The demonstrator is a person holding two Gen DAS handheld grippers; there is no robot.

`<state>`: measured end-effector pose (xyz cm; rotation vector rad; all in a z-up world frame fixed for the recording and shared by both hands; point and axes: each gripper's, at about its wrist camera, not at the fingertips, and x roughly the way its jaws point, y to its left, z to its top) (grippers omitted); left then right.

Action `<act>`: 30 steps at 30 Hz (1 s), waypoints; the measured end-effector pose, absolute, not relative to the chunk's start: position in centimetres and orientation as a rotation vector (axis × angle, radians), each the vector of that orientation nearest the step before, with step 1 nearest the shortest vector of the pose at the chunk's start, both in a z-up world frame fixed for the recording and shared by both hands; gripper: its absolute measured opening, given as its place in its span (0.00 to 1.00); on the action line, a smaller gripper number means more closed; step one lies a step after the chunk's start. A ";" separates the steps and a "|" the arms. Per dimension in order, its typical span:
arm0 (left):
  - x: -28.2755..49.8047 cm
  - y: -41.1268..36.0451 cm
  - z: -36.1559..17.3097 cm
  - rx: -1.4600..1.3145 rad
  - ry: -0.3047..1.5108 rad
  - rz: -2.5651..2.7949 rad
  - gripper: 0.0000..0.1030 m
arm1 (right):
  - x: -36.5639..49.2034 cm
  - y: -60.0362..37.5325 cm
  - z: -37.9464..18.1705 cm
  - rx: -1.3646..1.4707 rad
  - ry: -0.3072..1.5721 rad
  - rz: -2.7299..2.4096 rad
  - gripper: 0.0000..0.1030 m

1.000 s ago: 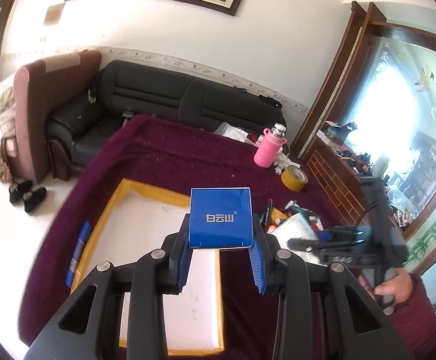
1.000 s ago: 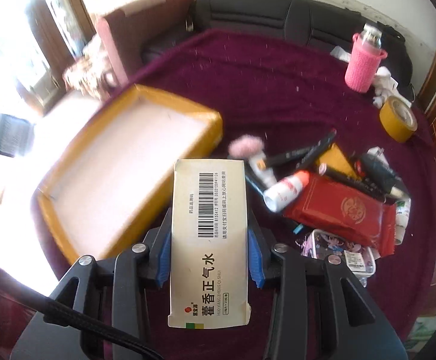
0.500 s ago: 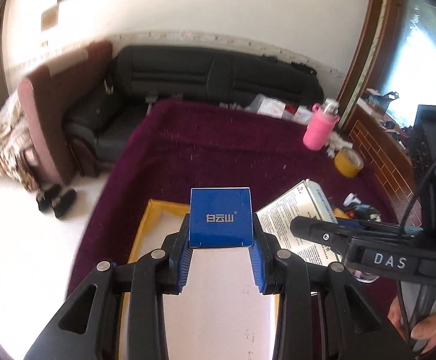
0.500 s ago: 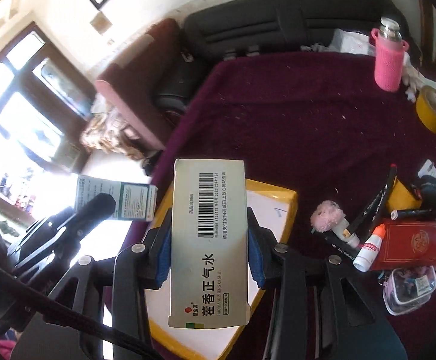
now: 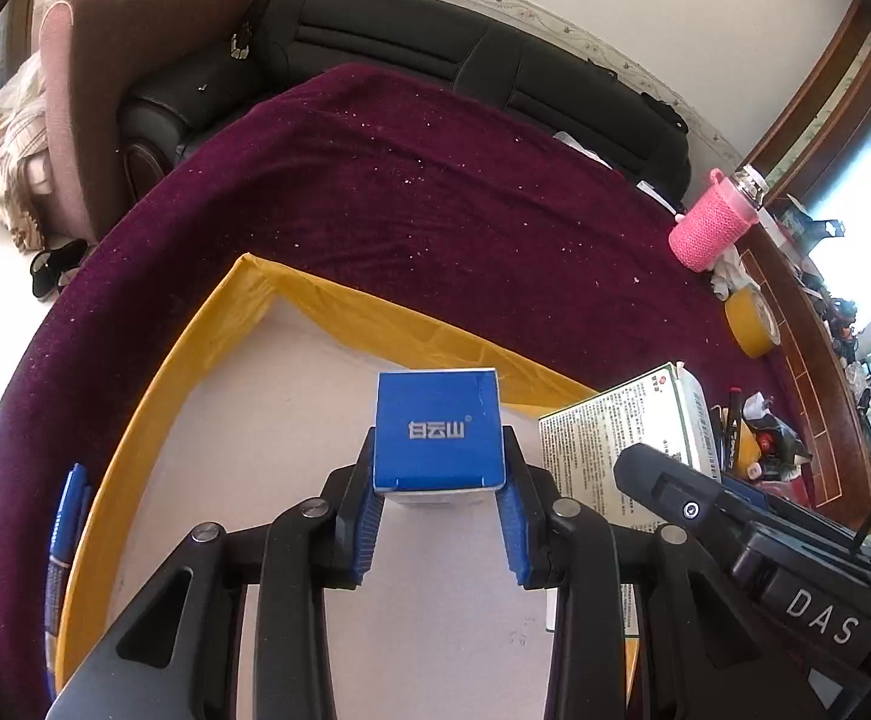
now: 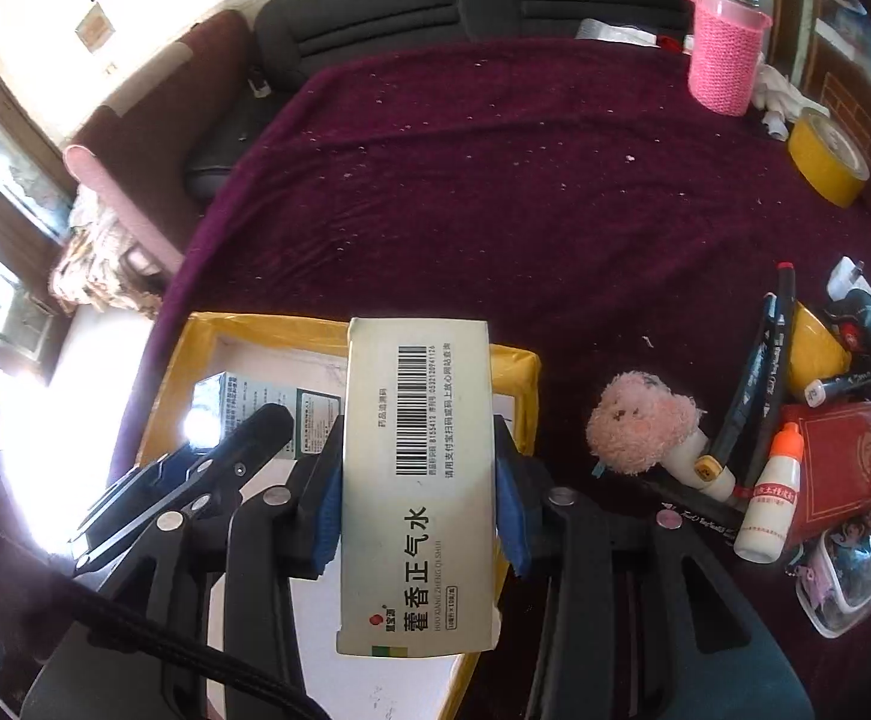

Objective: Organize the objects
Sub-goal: 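Carry both boxes over the yellow tray and open both tools to drop them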

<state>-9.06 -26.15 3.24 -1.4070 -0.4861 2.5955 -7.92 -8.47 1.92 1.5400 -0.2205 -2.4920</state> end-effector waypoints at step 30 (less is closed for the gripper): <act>-5.6 -30.2 6.1 -1.258 -0.837 2.521 0.57 | -4.8 -3.1 5.7 1.308 -0.433 -2.476 0.61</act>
